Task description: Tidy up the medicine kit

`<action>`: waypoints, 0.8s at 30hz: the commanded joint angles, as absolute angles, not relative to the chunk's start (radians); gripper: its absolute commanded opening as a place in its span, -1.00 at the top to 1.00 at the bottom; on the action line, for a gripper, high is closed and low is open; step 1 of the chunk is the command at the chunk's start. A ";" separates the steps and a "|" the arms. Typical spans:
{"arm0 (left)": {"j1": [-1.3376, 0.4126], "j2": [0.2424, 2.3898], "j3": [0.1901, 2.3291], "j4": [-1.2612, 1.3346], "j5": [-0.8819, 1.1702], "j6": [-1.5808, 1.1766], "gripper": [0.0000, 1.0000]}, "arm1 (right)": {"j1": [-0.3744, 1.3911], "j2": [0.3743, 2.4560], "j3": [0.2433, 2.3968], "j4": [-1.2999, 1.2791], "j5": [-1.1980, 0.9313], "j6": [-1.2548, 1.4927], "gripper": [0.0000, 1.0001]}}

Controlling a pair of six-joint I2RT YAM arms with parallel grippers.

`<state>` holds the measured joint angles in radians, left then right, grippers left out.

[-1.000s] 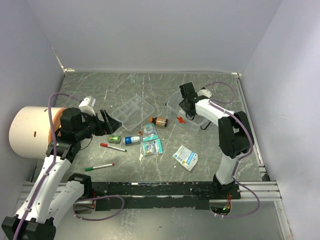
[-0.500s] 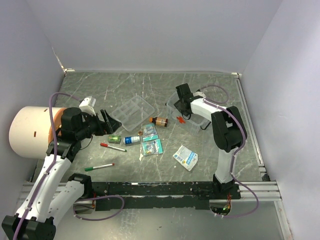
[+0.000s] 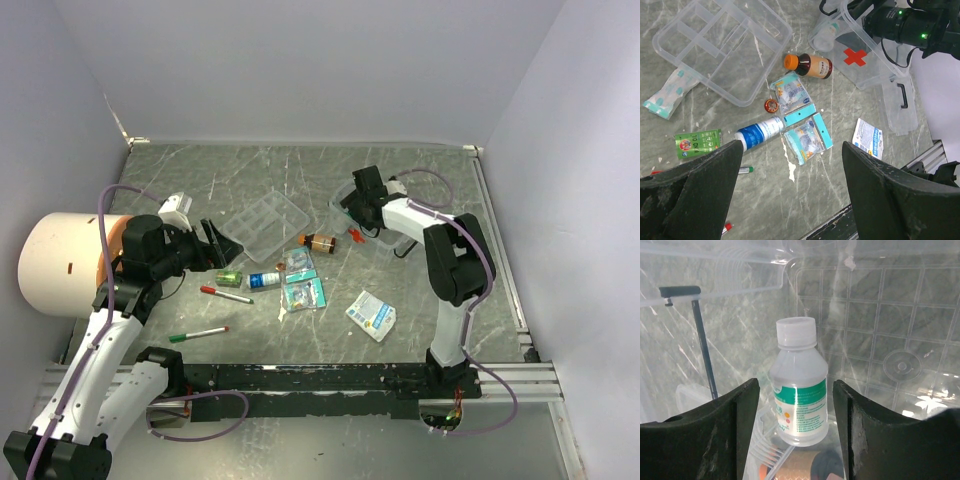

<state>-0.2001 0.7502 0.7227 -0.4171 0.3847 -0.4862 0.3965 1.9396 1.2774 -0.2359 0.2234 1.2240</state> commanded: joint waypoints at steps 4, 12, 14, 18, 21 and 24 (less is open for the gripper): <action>-0.206 0.742 0.732 -0.420 0.374 -0.476 -0.82 | 0.402 1.860 1.269 -0.261 0.247 1.186 -0.20; -0.207 0.753 0.764 -0.461 0.296 -0.491 -0.93 | 0.402 1.697 1.271 -0.303 0.256 0.883 -0.20; -0.207 0.760 0.766 -0.464 0.297 -0.494 -0.97 | 0.405 1.661 1.271 -0.316 0.226 0.764 -0.20; -0.206 0.775 0.776 -0.472 0.305 -0.496 -0.98 | 0.421 1.556 1.222 -0.288 0.131 0.587 -0.21; -0.205 0.777 0.775 -0.469 0.328 -0.493 -0.93 | 0.466 1.469 1.169 -0.235 0.016 0.459 -0.20; -0.206 0.763 0.769 -0.470 0.321 -0.495 -0.92 | 0.559 1.432 1.155 -0.243 0.014 0.355 -0.20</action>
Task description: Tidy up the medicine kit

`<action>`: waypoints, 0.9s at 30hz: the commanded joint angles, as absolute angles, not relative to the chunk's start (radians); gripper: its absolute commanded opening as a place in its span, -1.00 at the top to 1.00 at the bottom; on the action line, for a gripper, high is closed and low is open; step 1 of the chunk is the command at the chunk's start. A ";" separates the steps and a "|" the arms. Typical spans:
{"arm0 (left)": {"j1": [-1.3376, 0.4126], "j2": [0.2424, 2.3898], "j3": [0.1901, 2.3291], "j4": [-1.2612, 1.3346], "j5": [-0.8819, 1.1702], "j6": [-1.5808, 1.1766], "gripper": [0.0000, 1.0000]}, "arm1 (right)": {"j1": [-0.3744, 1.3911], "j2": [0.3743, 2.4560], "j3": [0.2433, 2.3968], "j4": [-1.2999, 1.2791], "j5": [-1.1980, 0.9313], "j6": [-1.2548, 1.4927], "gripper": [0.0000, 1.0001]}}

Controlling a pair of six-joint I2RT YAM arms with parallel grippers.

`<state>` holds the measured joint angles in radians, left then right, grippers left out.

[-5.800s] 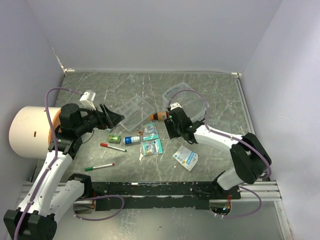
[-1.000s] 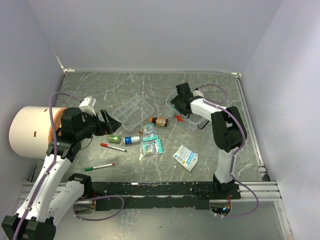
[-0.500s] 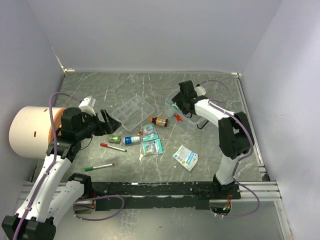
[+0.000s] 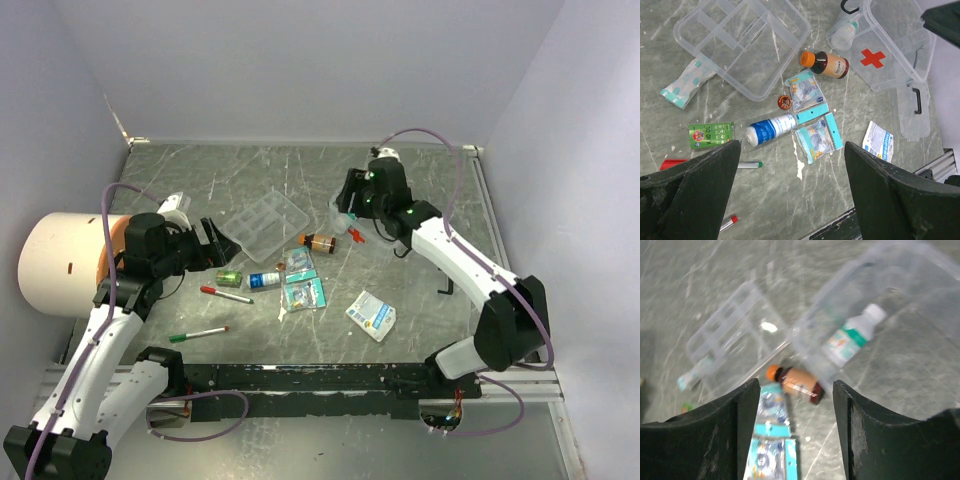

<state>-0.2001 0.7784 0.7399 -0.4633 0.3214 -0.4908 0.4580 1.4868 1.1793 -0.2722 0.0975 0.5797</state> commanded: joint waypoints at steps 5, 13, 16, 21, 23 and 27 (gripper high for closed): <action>-0.205 0.731 0.770 -0.477 0.297 -0.498 -0.98 | 0.729 1.488 1.182 -0.293 0.057 0.149 -0.18; -0.204 0.700 0.759 -0.465 0.294 -0.493 -0.96 | 0.815 1.685 1.255 -0.316 0.200 -0.021 -0.15; -0.204 0.691 0.753 -0.456 0.305 -0.492 -0.96 | 0.815 1.745 1.278 -0.308 0.199 -0.092 -0.16; -0.203 0.692 0.752 -0.457 0.315 -0.492 -0.95 | 0.814 1.854 1.343 -0.336 0.209 -0.195 -0.17; -0.203 0.691 0.752 -0.457 0.317 -0.492 -0.95 | 0.814 1.907 1.386 -0.380 0.208 -0.229 -0.16; -0.202 0.685 0.746 -0.449 0.332 -0.494 -0.95 | 0.813 1.990 1.456 -0.432 0.259 -0.255 -0.13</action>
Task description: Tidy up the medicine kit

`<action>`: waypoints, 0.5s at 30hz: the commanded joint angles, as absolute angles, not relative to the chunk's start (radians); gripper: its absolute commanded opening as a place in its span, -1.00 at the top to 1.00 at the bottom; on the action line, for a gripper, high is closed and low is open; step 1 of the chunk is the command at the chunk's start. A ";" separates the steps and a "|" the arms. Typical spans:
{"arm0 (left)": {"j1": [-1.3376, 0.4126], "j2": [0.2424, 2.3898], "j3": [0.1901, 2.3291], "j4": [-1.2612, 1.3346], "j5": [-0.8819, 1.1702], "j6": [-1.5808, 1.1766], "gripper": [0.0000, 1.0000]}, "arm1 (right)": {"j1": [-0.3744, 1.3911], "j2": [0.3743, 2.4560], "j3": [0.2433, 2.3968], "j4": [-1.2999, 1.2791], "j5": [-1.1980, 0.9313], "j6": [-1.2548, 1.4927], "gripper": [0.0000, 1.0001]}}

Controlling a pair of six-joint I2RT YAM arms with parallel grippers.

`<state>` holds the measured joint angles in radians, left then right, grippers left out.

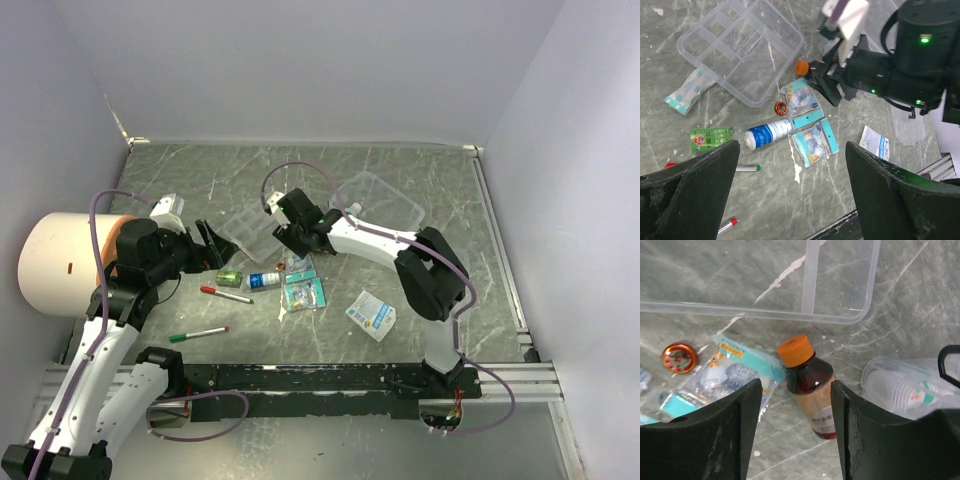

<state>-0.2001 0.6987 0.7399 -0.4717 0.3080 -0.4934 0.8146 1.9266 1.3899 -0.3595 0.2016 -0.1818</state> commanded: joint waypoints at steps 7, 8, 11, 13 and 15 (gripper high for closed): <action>-0.196 0.696 0.746 -0.448 0.353 -0.491 -0.95 | 0.811 2.014 1.485 -0.468 0.264 -0.295 -0.11; -0.195 0.694 0.746 -0.448 0.353 -0.490 -0.95 | 0.810 2.014 1.482 -0.478 0.267 -0.306 -0.11; -0.195 0.692 0.744 -0.445 0.358 -0.489 -0.95 | 0.809 2.045 1.487 -0.510 0.287 -0.337 -0.10; -0.195 0.692 0.744 -0.446 0.356 -0.490 -0.95 | 0.810 2.053 1.495 -0.532 0.277 -0.354 -0.09; -0.195 0.690 0.744 -0.446 0.355 -0.489 -0.95 | 0.808 2.059 1.499 -0.550 0.261 -0.366 -0.08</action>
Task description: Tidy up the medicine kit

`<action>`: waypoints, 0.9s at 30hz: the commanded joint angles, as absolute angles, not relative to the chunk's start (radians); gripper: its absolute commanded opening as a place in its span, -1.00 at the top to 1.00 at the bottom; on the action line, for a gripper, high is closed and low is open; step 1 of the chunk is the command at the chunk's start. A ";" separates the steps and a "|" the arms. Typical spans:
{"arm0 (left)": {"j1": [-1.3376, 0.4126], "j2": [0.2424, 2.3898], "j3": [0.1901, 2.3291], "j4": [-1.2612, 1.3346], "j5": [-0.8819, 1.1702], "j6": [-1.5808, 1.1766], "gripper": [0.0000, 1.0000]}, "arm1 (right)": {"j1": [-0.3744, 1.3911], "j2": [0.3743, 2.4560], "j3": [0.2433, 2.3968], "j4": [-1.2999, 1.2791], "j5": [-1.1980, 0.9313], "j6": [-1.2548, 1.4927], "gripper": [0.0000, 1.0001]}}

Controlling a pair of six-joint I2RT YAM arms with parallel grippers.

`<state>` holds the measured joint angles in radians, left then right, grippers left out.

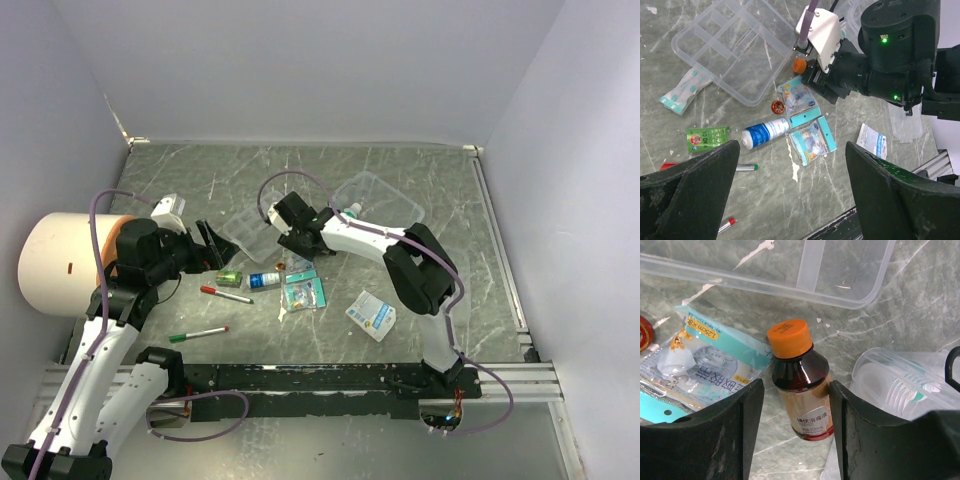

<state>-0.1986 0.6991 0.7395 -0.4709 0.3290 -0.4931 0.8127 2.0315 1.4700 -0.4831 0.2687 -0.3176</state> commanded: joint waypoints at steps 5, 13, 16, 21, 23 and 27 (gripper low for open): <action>-0.195 0.689 0.744 -0.446 0.356 -0.488 -0.95 | 0.798 2.072 1.525 -0.601 0.215 -0.374 0.09; -0.192 0.693 0.743 -0.443 0.359 -0.490 -0.94 | 0.786 2.093 1.551 -0.596 0.223 -0.336 -0.11; -0.192 0.693 0.742 -0.445 0.357 -0.489 -0.94 | 0.777 2.112 1.563 -0.587 0.218 -0.321 -0.10; -0.190 0.693 0.742 -0.445 0.355 -0.489 -0.94 | 0.770 2.096 1.567 -0.552 0.198 -0.298 0.09; -0.189 0.694 0.742 -0.445 0.355 -0.490 -0.94 | 0.770 2.064 1.552 -0.526 0.193 -0.284 0.16; -0.189 0.697 0.741 -0.442 0.361 -0.491 -0.94 | 0.769 1.962 1.499 -0.463 0.193 -0.234 0.24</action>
